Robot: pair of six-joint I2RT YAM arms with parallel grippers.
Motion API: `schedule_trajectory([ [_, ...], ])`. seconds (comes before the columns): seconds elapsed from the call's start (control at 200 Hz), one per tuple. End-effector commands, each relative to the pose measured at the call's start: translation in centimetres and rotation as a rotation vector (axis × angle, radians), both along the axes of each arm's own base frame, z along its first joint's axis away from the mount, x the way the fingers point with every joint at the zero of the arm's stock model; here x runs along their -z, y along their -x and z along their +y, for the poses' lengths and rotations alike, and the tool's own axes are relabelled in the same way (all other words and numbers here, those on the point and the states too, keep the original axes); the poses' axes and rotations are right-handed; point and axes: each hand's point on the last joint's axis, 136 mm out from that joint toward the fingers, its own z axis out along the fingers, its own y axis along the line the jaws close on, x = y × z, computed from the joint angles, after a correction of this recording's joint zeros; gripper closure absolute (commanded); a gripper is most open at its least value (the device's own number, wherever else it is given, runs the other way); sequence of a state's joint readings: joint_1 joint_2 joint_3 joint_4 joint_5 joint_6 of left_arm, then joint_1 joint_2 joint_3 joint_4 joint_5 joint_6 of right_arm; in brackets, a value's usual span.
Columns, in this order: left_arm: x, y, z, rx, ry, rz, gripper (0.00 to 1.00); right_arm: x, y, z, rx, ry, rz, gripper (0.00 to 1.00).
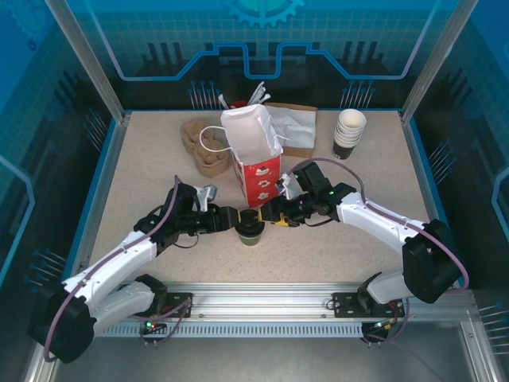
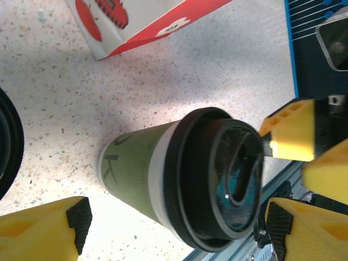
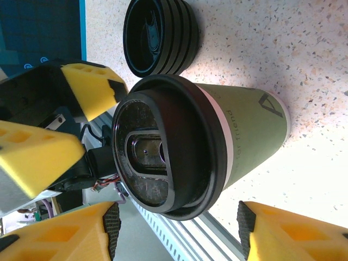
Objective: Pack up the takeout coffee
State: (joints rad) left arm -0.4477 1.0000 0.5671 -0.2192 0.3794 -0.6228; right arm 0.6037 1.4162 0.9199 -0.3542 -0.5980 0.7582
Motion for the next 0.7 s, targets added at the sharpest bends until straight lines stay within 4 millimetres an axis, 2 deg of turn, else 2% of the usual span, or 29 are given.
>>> schedule_trajectory([
  [0.0,-0.4,-0.8,-0.2,-0.003,0.003,-0.007,0.15,-0.3,0.2,0.5,-0.028,0.001,-0.026,0.38],
  [0.695,1.8,-0.7,-0.3,-0.003,-0.015,0.060,0.24,0.9,0.3,1.2,-0.048,0.020,-0.008,0.43],
])
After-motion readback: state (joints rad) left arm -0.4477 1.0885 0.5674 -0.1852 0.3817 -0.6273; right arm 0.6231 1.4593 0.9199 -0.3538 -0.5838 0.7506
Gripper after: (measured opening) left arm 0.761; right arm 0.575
